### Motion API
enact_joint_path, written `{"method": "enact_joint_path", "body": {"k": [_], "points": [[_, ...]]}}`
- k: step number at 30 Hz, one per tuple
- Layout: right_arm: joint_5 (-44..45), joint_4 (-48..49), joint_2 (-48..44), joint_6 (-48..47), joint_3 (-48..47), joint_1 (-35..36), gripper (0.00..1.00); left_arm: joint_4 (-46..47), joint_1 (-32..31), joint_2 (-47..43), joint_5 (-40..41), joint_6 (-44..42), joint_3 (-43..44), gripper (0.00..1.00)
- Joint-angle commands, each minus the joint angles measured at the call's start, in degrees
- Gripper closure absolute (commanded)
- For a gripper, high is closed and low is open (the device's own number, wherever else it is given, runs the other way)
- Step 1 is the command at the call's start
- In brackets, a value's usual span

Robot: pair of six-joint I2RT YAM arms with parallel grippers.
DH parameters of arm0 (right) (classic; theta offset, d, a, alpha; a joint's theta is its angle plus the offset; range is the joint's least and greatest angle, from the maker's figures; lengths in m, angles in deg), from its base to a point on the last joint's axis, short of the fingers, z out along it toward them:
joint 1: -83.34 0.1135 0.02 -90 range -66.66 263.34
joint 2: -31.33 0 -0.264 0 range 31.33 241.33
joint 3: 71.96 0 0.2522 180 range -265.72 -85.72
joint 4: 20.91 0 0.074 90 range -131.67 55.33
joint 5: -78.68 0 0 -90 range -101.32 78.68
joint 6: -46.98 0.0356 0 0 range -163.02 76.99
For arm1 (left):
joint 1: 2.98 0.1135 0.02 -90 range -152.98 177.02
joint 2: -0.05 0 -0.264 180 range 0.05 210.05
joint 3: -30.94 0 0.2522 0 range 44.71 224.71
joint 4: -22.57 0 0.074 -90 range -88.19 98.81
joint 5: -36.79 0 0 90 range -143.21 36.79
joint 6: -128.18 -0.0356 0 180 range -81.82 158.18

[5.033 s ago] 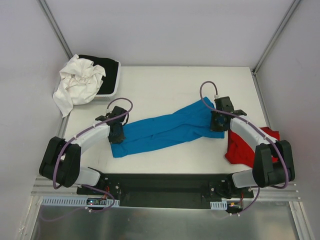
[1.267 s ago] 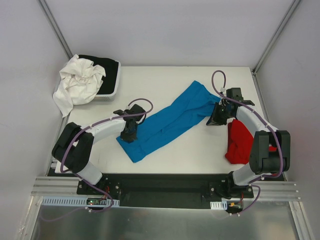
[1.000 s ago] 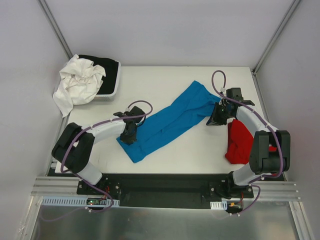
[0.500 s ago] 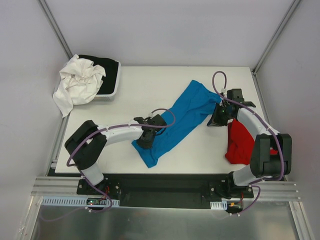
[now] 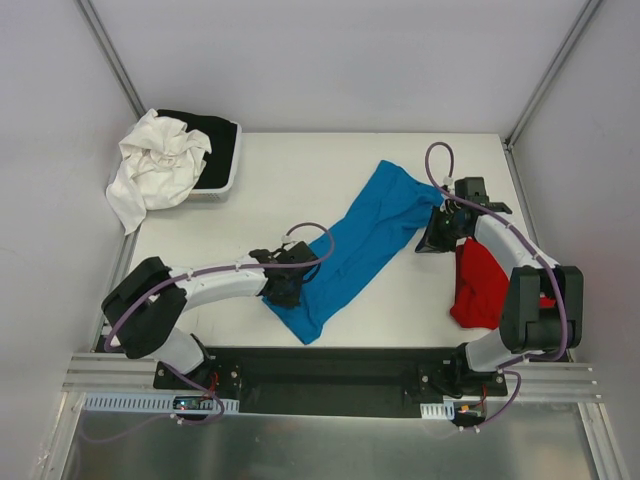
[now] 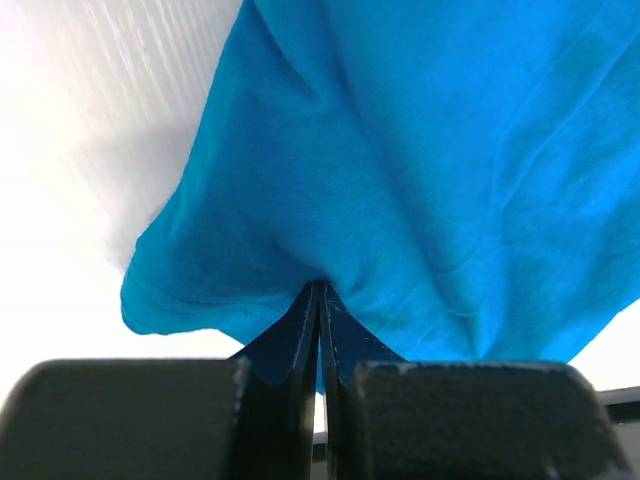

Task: Fold and stack the t-shirts
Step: Fold the tshirt

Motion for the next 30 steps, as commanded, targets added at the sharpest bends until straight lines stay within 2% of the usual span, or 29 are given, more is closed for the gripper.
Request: {"method": "enact_joint_path", "body": {"k": [1, 13, 18, 21, 24, 28, 30], "points": [[-0.3, 0.9, 0.6, 0.0, -2.7, -0.4, 0.99, -6.0, -3.0, 1.9, -5.2, 6.0, -5.1, 1.00], [0.3, 0.5, 8.2, 1.4, -12.9, -1.1, 0.99, -8.7, -6.4, -3.0, -4.9, 11.4, -10.2, 1.00], [0.4, -0.3, 15.3, 1.5, -18.4, -1.1, 0.99, -10.1, -7.4, -5.4, -4.7, 12.8, -11.7, 1.00], [-0.1, -1.1, 20.0, 1.5, -23.3, -1.1, 0.99, -15.2, -7.6, -8.2, -1.1, 11.6, -8.1, 1.00], [-1.5, -1.5, 24.2, 2.8, -28.4, -0.9, 0.99, -20.9, -7.6, -10.3, 6.5, 8.0, 1.4, 1.00], [-5.9, 0.1, 30.5, 5.7, -36.3, -0.2, 0.99, -22.5, -7.4, -4.9, 9.3, 3.6, 15.7, 1.00], [-5.4, -1.9, 33.5, 5.7, -44.2, 1.2, 0.99, -22.7, -7.4, -2.1, 9.0, 0.8, 19.2, 1.00]]}}
